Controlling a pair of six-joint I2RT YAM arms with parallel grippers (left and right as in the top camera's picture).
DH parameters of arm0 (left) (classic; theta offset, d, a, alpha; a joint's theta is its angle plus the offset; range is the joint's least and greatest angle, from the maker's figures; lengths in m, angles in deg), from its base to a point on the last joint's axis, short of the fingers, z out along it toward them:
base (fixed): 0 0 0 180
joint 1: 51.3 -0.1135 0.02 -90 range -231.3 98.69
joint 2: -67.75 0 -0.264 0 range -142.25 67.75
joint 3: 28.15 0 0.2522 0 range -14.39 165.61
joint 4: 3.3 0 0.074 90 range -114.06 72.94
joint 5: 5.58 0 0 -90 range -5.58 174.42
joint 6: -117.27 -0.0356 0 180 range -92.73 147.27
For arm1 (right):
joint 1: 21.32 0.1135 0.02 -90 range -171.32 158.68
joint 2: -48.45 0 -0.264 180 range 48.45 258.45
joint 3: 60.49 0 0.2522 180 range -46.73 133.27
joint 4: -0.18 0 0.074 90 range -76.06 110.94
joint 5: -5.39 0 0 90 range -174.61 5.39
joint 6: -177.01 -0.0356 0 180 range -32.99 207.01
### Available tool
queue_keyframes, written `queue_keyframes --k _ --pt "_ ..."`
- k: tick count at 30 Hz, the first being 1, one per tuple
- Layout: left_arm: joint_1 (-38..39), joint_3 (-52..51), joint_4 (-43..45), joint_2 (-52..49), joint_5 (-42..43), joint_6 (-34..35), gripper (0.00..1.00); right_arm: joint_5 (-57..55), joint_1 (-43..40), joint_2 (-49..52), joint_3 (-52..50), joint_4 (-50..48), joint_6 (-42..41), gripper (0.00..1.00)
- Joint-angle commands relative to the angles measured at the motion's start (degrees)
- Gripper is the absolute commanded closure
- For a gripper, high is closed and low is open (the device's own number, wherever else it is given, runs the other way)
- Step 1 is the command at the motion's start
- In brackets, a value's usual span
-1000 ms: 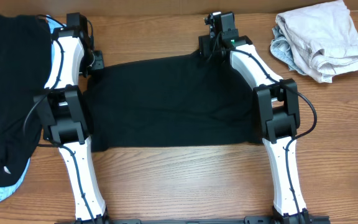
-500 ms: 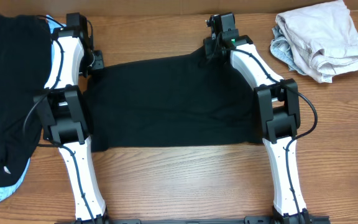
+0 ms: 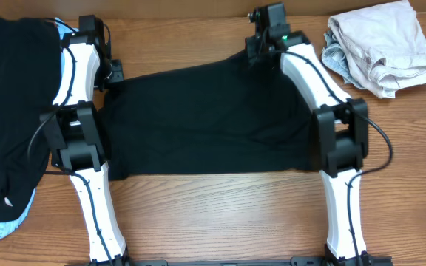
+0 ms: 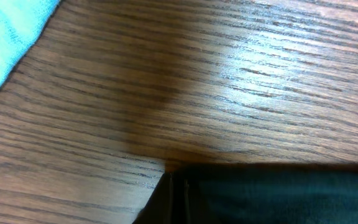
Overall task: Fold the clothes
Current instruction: 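Grasp the shirt's top-left and top-right corners with both grippers, then fold the shirt's top edge down toward the bottom with both grippers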
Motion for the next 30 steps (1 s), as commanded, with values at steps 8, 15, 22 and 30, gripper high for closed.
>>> queue_keyframes --k 8,15,22,30 --pt "0.07 0.24 -1.57 -0.15 0.31 0.96 0.96 -0.04 -0.15 -10.21 0.5 16.63 -0.79 0.96" --pt "0.02 0.59 -10.47 -0.13 -3.06 0.96 0.96 1.29 -0.26 -14.43 0.5 32.72 -5.44 0.96" --pt "0.02 3.34 -19.82 -0.11 -3.1 1.03 0.96 2.54 -0.26 -16.74 0.5 44.72 -8.7 0.96" --pt "0.02 15.47 -28.2 -0.09 -3.15 1.92 0.96 2.6 -0.26 -16.74 0.5 51.58 -9.11 0.96"
